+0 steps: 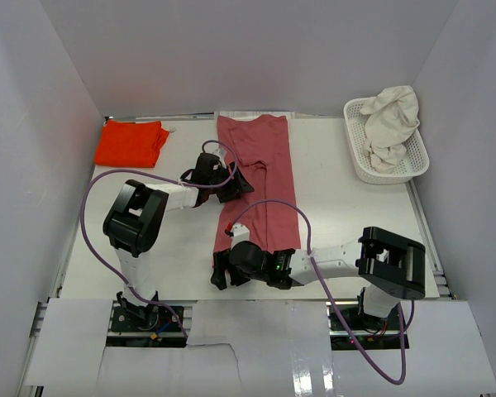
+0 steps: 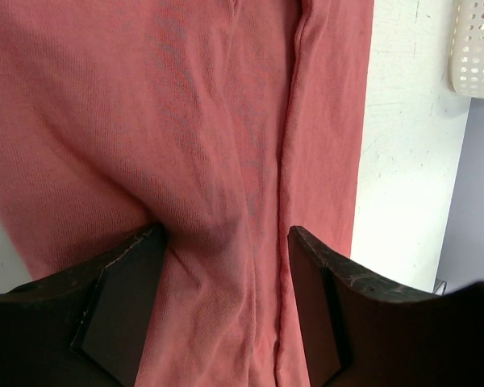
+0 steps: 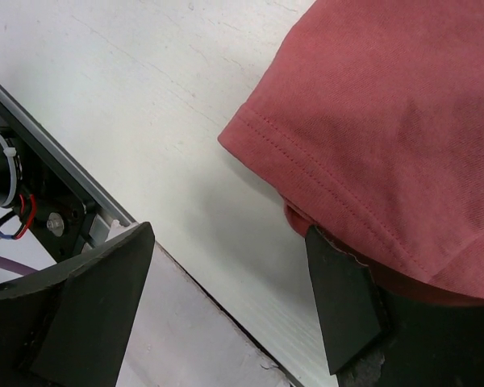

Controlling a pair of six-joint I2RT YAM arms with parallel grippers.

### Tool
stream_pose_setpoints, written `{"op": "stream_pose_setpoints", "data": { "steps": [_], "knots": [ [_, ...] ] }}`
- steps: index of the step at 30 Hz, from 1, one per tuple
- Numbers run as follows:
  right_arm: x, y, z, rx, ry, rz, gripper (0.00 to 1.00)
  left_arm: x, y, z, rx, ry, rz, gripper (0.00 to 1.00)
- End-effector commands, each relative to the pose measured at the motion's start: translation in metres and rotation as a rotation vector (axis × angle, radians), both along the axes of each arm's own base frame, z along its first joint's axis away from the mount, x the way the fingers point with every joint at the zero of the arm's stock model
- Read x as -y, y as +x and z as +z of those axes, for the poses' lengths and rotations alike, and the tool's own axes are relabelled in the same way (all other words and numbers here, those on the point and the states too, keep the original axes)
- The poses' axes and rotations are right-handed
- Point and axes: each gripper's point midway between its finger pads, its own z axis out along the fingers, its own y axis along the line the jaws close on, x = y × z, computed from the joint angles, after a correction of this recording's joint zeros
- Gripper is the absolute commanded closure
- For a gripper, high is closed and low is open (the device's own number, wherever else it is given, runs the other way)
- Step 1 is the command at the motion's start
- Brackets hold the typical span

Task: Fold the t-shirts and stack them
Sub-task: Rotate the tshirt 90 degrees

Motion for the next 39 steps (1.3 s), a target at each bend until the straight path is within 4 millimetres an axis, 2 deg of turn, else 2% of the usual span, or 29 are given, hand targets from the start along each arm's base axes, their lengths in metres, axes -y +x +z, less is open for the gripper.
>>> {"op": "stream_pose_setpoints", "data": {
  "steps": [1, 18, 25, 32, 34, 36, 38, 39],
  "knots": [
    [-0.010, 0.012, 0.014, 0.050, 0.024, -0.020, 0.18, -0.001, -0.011, -0.015, -0.046, 0.047, -0.015, 0.26],
    [-0.020, 0.012, 0.011, 0.004, 0.045, 0.004, 0.18, -0.002, -0.010, -0.021, -0.050, 0.066, -0.015, 0.26],
    [-0.026, 0.008, 0.014, -0.009, 0.079, 0.022, 0.26, -0.001, -0.009, -0.021, -0.051, 0.064, -0.017, 0.26],
    [-0.032, 0.003, 0.015, -0.024, 0.110, 0.048, 0.27, -0.002, -0.010, -0.024, -0.056, 0.067, -0.016, 0.26],
    [-0.033, 0.002, 0.013, -0.028, 0.115, 0.055, 0.30, -0.002, -0.011, -0.024, -0.058, 0.068, -0.016, 0.26],
    [-0.035, 0.001, 0.016, -0.025, 0.135, 0.062, 0.38, -0.002, -0.011, -0.025, -0.059, 0.069, -0.016, 0.26],
    [-0.035, 0.003, 0.017, -0.015, 0.136, 0.062, 0.48, -0.003, -0.012, -0.025, -0.059, 0.069, -0.016, 0.26],
    [-0.034, 0.003, 0.016, -0.008, 0.134, 0.065, 0.58, -0.003, -0.012, -0.025, -0.060, 0.069, -0.016, 0.26]
  ]
}}
